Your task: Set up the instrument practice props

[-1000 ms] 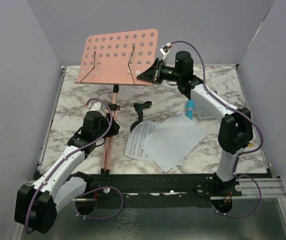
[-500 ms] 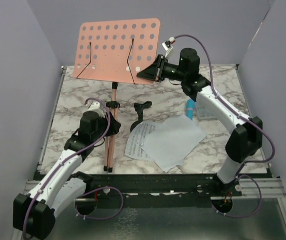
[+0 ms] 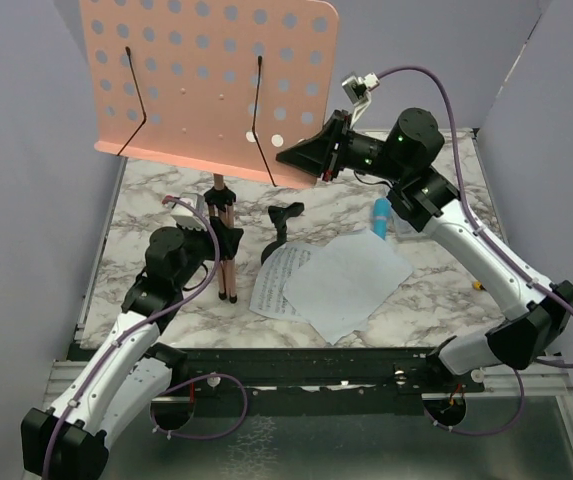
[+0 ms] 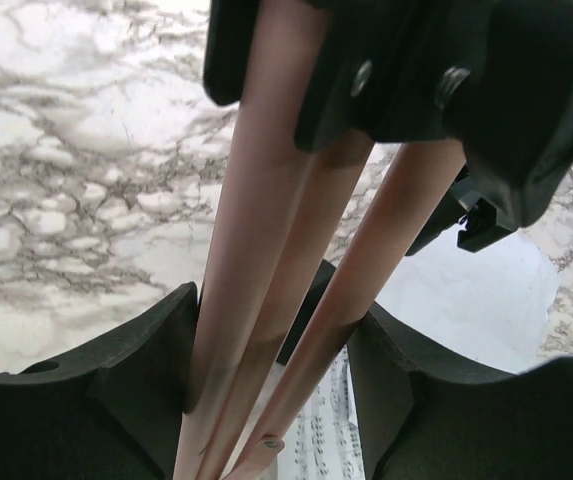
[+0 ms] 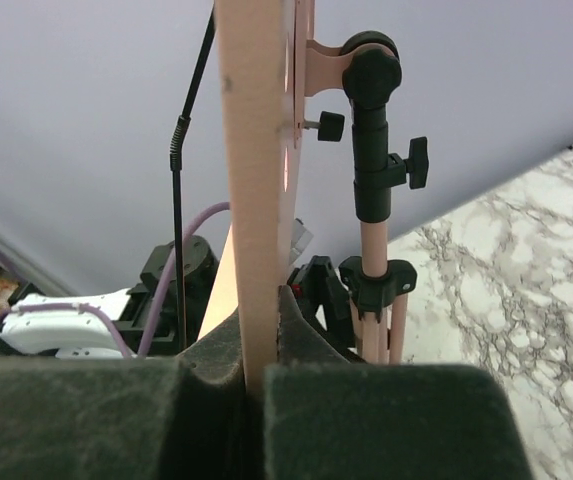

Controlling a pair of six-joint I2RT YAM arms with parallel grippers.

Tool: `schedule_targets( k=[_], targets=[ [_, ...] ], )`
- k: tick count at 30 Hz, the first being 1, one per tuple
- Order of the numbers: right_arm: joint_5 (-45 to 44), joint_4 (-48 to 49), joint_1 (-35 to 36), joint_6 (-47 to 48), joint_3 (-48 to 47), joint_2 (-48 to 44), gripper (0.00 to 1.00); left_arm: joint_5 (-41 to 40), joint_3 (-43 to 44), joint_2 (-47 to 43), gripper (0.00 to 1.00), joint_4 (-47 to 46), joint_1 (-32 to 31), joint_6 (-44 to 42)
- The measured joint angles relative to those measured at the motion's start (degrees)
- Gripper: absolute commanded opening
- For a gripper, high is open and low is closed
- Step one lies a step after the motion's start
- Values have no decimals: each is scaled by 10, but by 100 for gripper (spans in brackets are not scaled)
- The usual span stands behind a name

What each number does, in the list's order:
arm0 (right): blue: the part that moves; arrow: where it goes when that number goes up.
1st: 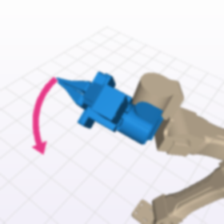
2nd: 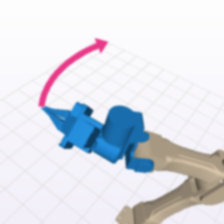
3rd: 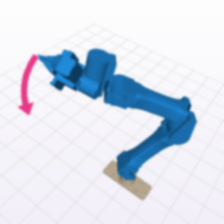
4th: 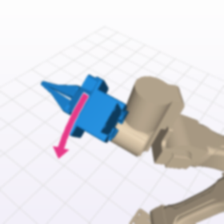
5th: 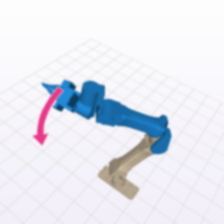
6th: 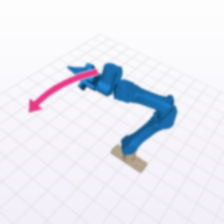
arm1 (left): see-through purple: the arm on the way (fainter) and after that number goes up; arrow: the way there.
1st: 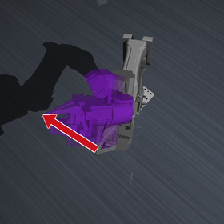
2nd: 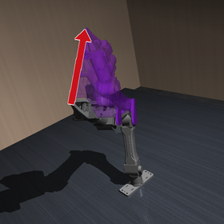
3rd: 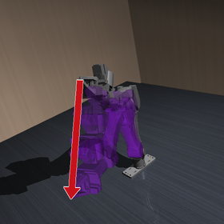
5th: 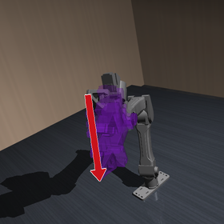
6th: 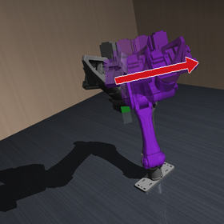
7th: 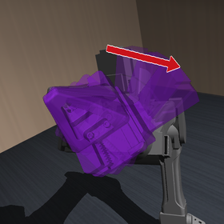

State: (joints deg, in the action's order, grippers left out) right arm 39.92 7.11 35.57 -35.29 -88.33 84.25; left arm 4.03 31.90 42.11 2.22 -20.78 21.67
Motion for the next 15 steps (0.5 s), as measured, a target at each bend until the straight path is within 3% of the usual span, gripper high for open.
schedule_targets(
  k=[15],
  targets=[
    [-36, 15, 16, 78, 96, -95, 0, 32, -30, 40, 0, -139, -3, -81]
  ],
)
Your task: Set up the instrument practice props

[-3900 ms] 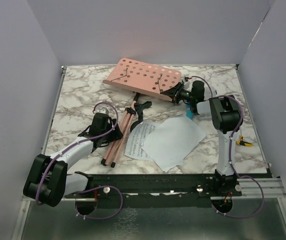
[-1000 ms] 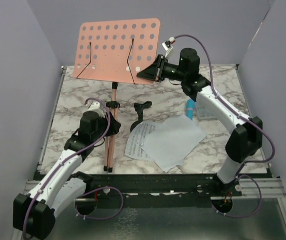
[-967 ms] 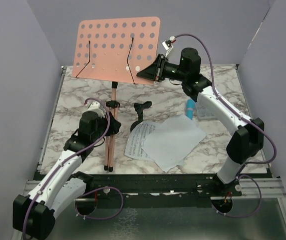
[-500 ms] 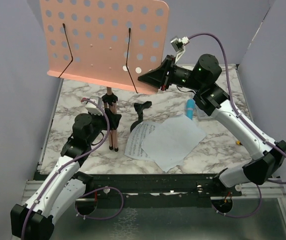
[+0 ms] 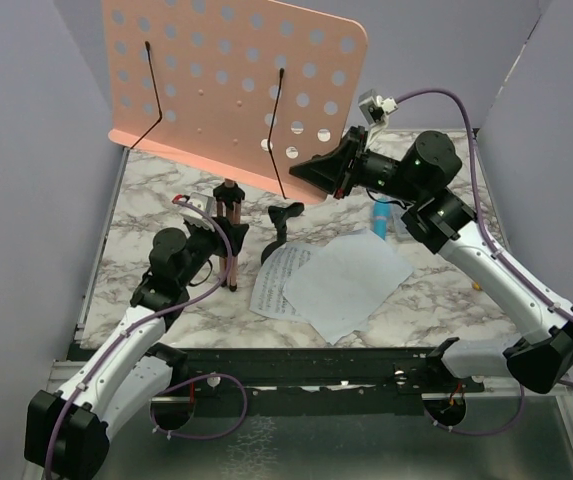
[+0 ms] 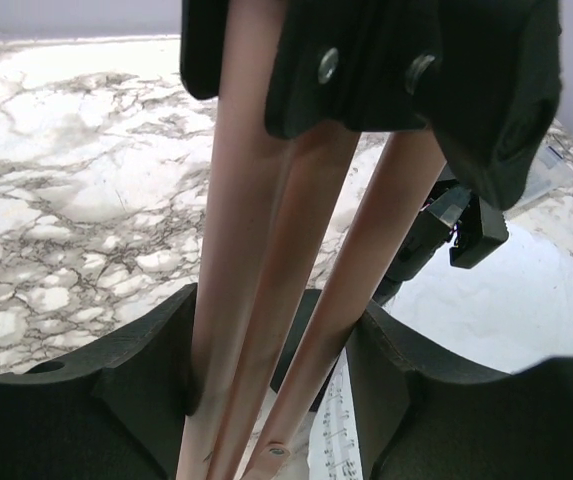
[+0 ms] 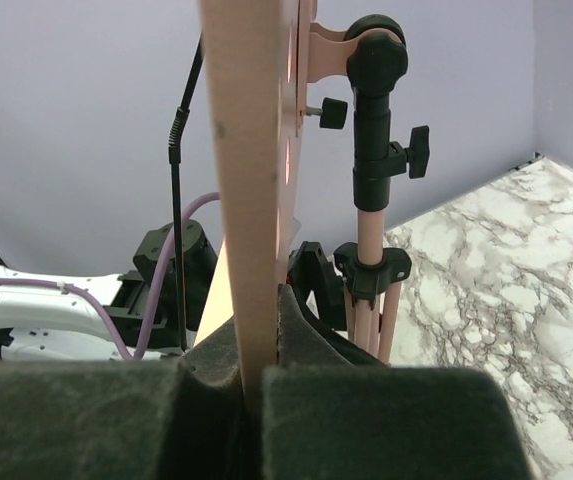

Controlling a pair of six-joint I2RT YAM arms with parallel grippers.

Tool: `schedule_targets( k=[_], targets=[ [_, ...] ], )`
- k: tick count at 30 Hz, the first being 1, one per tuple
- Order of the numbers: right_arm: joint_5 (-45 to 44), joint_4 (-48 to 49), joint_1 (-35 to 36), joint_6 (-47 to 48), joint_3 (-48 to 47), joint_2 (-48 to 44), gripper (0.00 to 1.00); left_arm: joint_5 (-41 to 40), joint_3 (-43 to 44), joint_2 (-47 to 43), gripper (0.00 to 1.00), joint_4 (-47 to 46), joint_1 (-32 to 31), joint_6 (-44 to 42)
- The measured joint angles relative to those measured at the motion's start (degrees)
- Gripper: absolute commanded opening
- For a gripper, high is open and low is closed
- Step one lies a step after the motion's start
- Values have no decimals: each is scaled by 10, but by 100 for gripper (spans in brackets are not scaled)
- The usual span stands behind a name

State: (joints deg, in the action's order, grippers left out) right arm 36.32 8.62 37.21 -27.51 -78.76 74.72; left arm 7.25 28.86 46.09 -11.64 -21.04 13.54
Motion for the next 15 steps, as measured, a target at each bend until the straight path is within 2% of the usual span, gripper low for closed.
schedule_targets(
  k=[8, 15],
  targets=[
    [-9, -12, 27, 38, 8, -17, 0, 0, -40, 1, 0, -92, 0, -13],
    [-11, -37, 81, 91, 7, -24, 0, -1, -83, -11, 0, -170, 3, -25]
  ],
)
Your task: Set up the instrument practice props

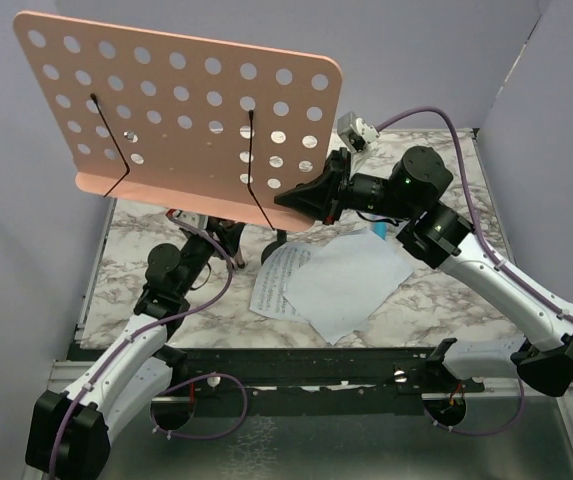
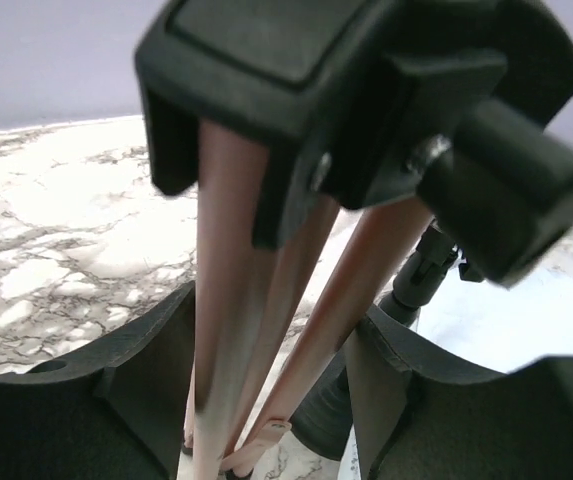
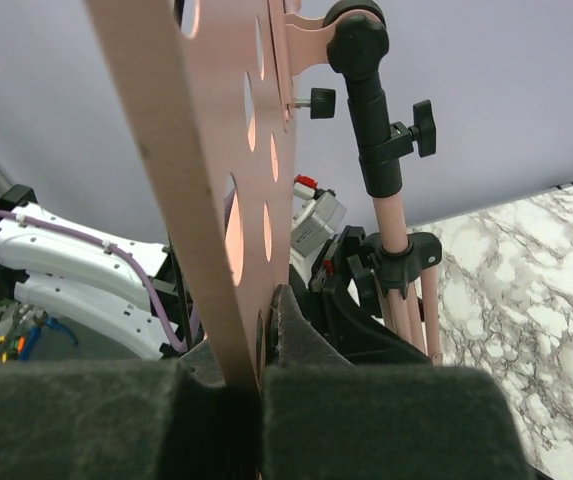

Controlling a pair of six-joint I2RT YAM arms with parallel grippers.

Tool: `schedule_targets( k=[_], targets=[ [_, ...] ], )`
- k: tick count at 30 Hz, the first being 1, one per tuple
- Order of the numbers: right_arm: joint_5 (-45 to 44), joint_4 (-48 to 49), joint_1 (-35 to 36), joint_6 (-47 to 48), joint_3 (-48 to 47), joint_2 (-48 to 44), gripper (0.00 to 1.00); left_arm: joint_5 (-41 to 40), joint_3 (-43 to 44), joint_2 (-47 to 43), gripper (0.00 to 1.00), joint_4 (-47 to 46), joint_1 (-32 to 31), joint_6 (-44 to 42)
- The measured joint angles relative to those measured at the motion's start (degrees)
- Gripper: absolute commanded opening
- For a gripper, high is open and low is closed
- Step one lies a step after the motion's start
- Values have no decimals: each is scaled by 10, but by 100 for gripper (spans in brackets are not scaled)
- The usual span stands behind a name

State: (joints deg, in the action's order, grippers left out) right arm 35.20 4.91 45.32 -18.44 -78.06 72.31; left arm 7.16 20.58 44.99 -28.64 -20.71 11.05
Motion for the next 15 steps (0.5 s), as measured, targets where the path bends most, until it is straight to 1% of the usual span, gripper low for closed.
schedule_targets(
  k=[5, 10, 15],
  targets=[
    [-1, -8, 19, 21, 0, -2, 0, -2, -11, -7, 0, -18, 4, -9],
    [-19, -17, 20, 21, 0, -9, 0, -2, -13, -6, 0, -20, 4, -7],
    [-33, -19, 23, 20, 0, -10, 8, -2, -3, -2, 0, -6, 4, -8]
  ],
)
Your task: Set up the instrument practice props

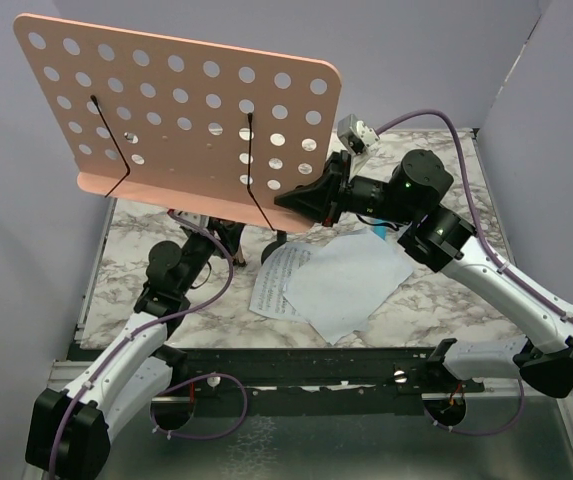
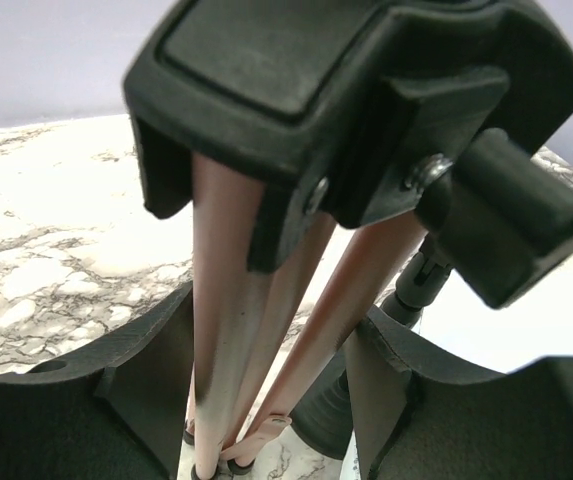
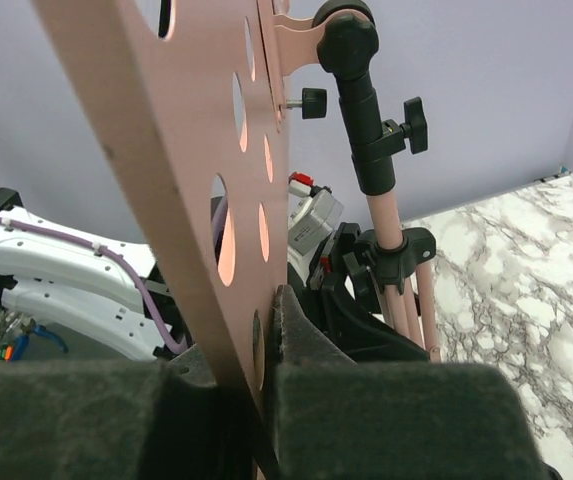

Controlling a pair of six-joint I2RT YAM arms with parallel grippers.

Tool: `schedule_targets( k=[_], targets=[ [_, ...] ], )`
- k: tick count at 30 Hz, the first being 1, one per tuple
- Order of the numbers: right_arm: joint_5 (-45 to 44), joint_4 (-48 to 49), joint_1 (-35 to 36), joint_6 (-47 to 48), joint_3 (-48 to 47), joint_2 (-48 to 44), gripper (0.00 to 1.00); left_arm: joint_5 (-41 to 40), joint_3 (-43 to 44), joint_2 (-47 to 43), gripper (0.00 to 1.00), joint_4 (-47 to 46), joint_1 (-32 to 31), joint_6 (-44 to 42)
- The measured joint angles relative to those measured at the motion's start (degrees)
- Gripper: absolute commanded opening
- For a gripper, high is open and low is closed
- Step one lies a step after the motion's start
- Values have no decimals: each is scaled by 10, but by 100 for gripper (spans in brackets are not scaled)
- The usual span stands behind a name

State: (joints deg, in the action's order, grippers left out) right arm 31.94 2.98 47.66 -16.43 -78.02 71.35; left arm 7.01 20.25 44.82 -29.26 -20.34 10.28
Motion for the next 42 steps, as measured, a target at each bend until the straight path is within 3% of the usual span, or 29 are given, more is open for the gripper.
schedule_targets(
  k=[17, 29, 32, 35, 38, 42],
  targets=[
    [-27, -33, 5, -18, -7, 0, 39, 8, 37, 17, 0, 54, 1, 1],
    [-49, -55, 7, -15, -42, 13, 40, 5, 71, 41, 0, 91, -15, -13],
    [-59, -52, 7, -13, -43, 14, 34, 4, 73, 42, 0, 97, -24, -22],
    [-71, -51, 7, -8, -43, 15, 3, 0, 75, 42, 0, 101, -29, -27],
    [-86, -46, 7, 4, -43, 16, 0, -1, 77, 42, 0, 107, -30, -27],
    [-93, -43, 8, 12, -43, 16, 0, -3, 80, 40, 53, 113, -32, -26]
  ],
)
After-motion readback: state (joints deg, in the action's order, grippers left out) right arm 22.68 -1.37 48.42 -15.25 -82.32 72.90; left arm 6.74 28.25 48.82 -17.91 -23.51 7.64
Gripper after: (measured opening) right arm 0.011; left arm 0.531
